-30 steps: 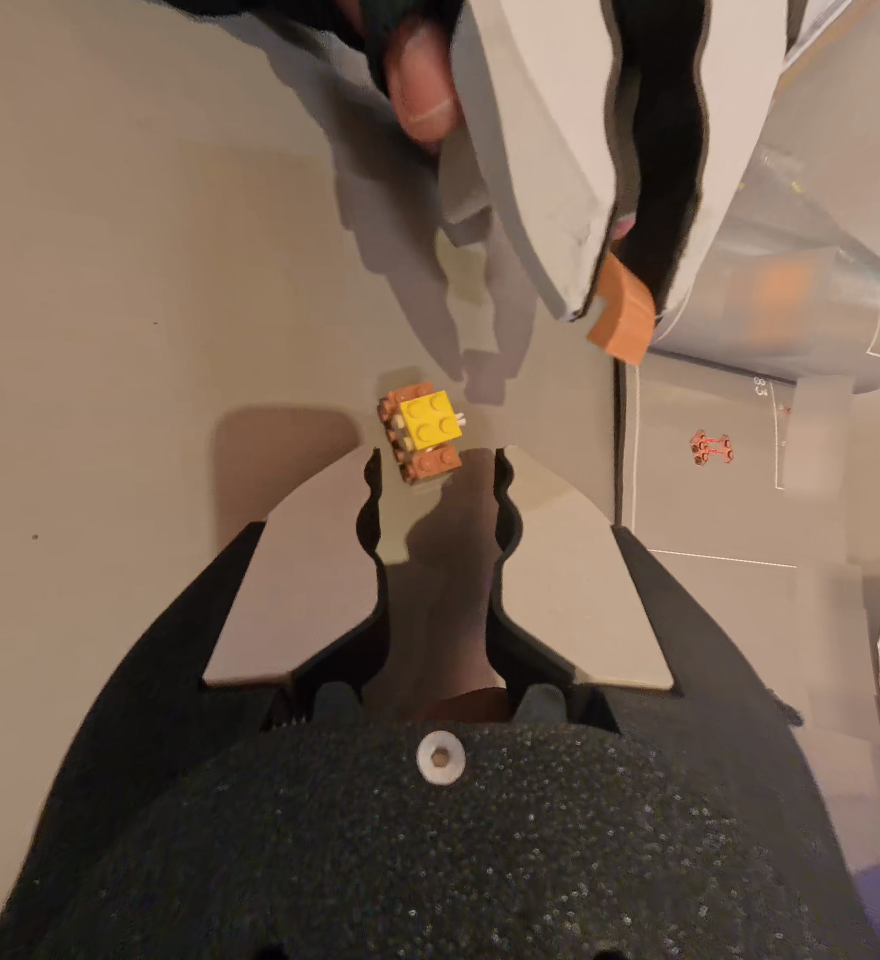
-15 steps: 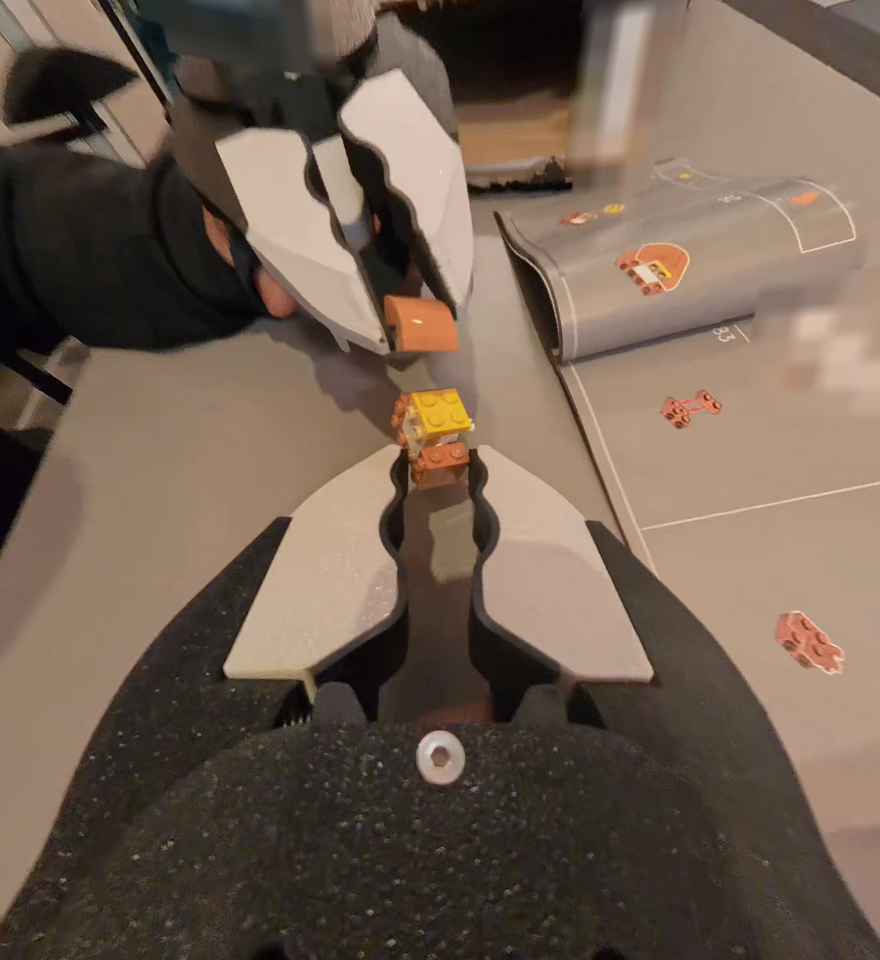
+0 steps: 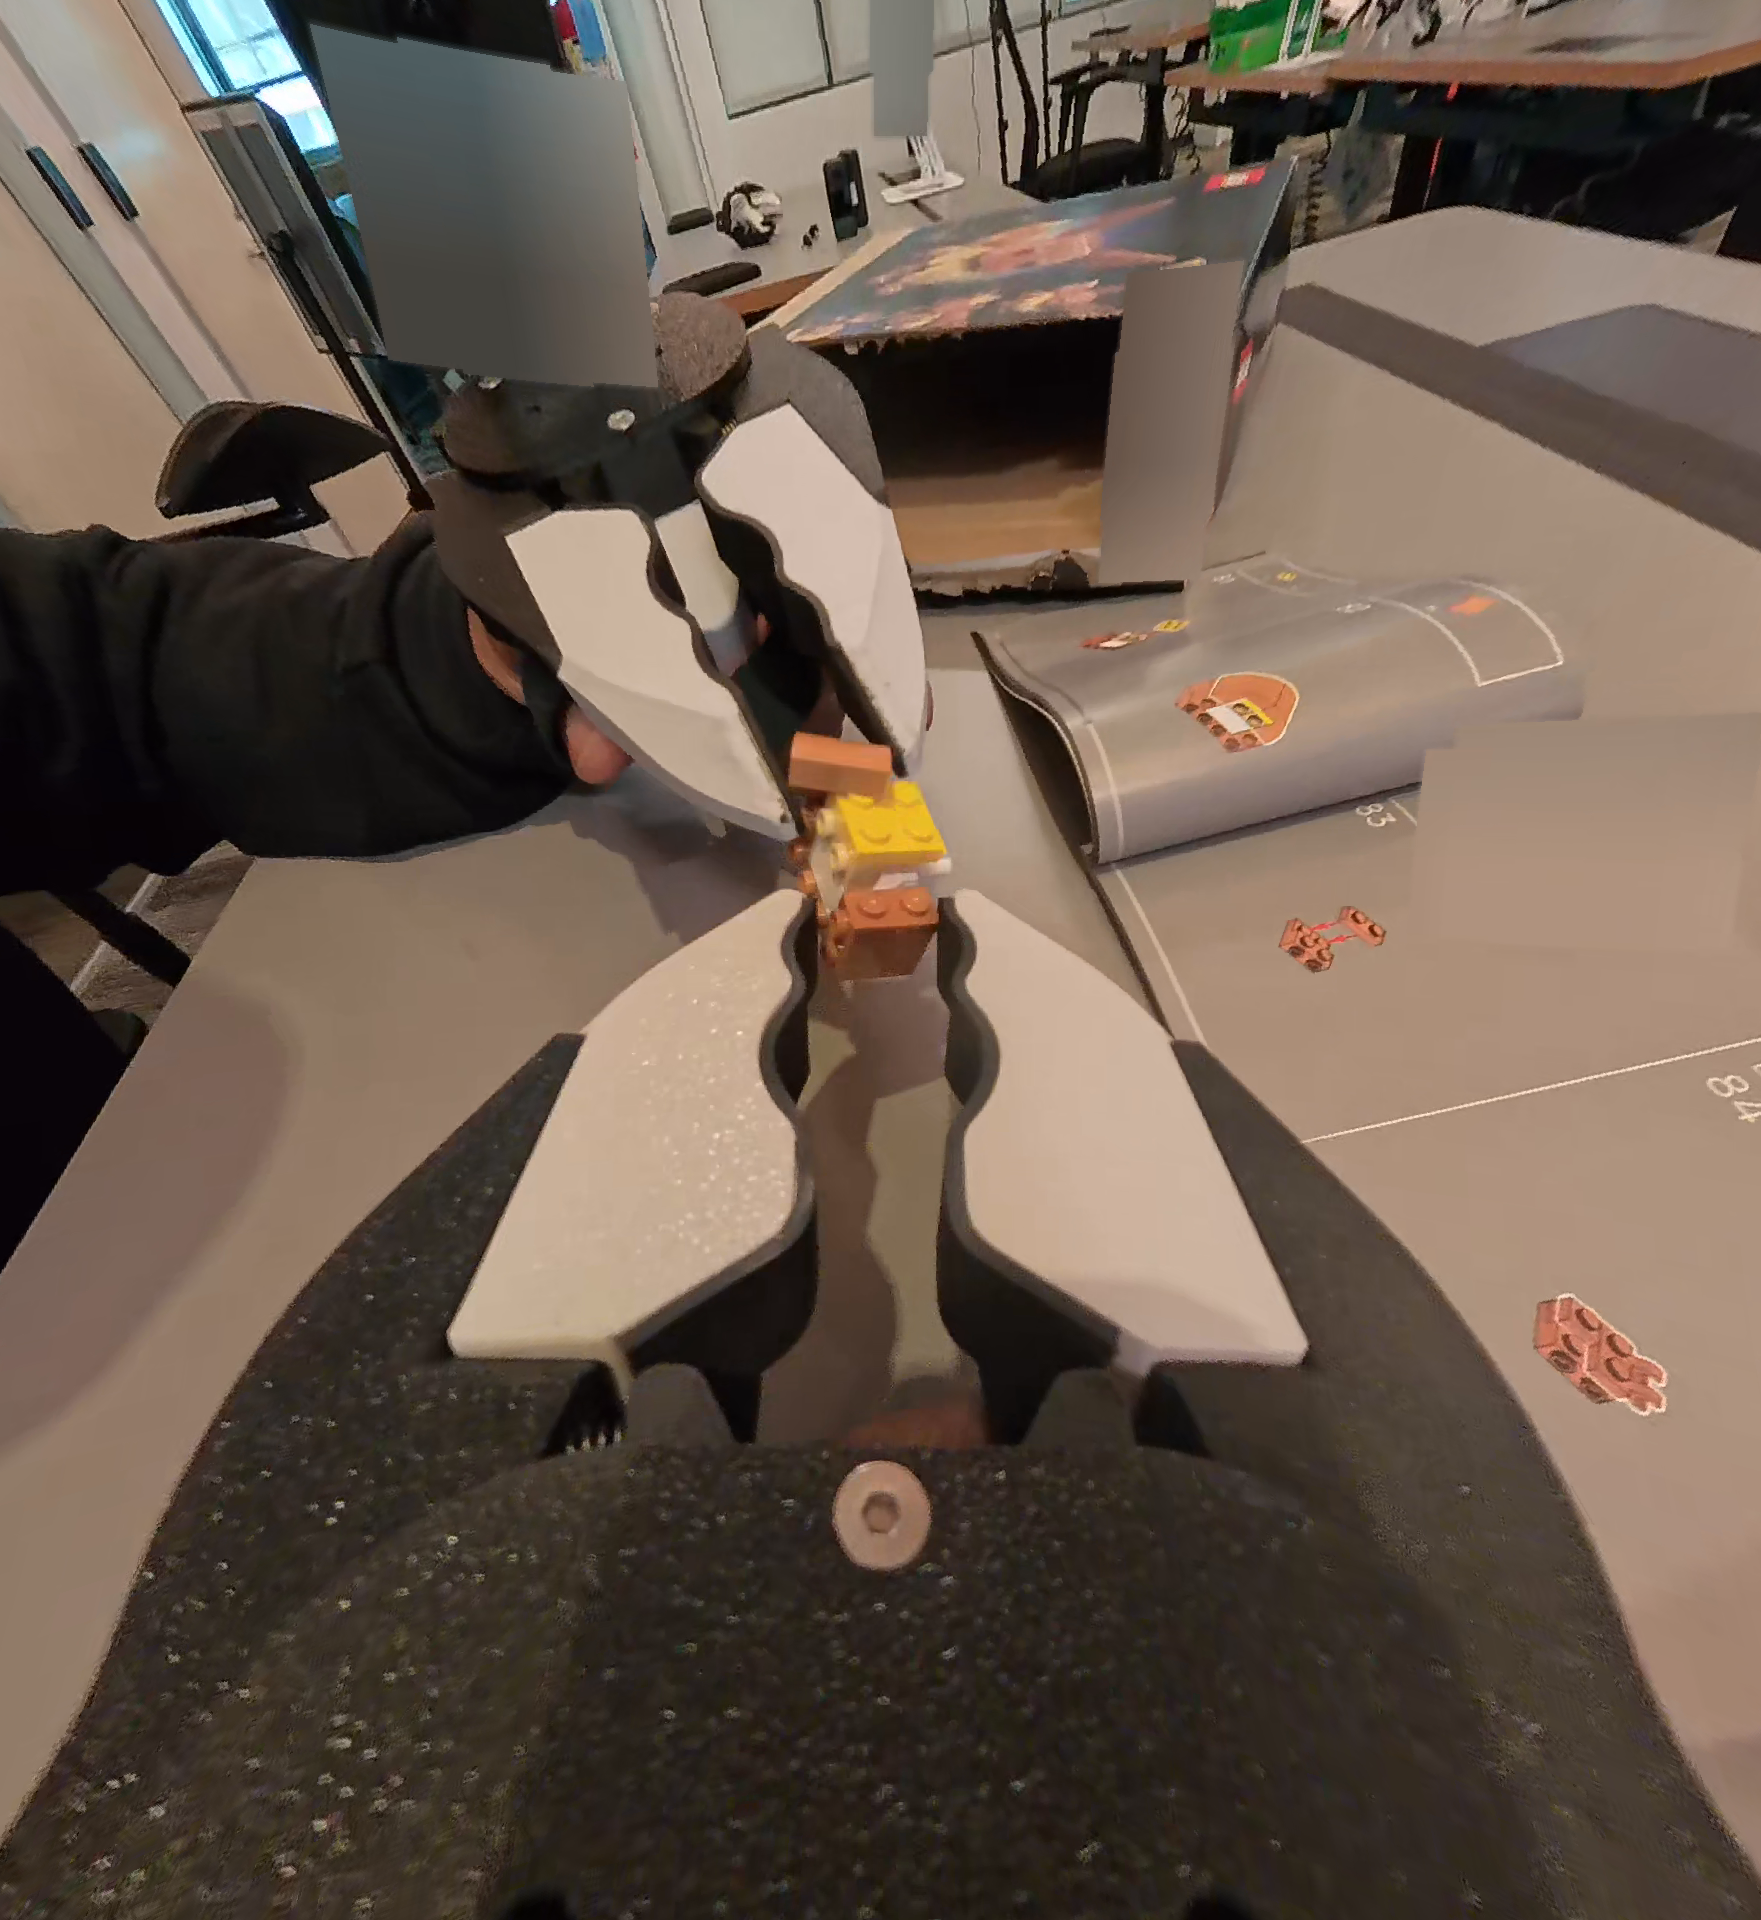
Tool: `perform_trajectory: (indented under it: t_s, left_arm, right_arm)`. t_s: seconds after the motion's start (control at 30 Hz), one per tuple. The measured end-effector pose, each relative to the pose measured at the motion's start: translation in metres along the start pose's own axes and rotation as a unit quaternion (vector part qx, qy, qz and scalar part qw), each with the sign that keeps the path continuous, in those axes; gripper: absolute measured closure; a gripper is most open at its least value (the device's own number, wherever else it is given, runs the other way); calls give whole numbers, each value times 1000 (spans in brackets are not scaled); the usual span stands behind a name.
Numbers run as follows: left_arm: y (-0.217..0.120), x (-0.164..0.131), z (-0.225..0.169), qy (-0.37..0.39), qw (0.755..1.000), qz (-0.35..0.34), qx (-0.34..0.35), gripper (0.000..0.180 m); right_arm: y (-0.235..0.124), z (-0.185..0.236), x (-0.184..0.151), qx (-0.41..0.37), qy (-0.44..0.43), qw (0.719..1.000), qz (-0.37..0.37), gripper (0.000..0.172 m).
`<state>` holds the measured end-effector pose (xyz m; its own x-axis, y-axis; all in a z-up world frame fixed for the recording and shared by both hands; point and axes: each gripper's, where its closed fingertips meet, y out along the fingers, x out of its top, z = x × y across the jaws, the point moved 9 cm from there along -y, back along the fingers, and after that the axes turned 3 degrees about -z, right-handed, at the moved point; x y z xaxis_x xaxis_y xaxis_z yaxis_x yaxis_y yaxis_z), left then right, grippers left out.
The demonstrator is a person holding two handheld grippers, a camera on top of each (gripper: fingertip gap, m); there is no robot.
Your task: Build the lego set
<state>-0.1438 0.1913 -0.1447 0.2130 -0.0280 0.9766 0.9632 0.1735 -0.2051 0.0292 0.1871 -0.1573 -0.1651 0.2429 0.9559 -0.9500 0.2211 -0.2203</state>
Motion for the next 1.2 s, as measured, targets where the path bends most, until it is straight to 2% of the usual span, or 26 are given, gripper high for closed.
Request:
perform_trajectory:
  t_s: [0.8,1.2]
  left_arm:
    - [-1,5,-2,9,1000,-1,20,162]
    - [0,6,-4,20,999,-3,28,160]
  right_arm:
    - [-5,9,4,-38,-85,994,-49,153]
    - [-6,11,5,-37,-88,993,-66,153]
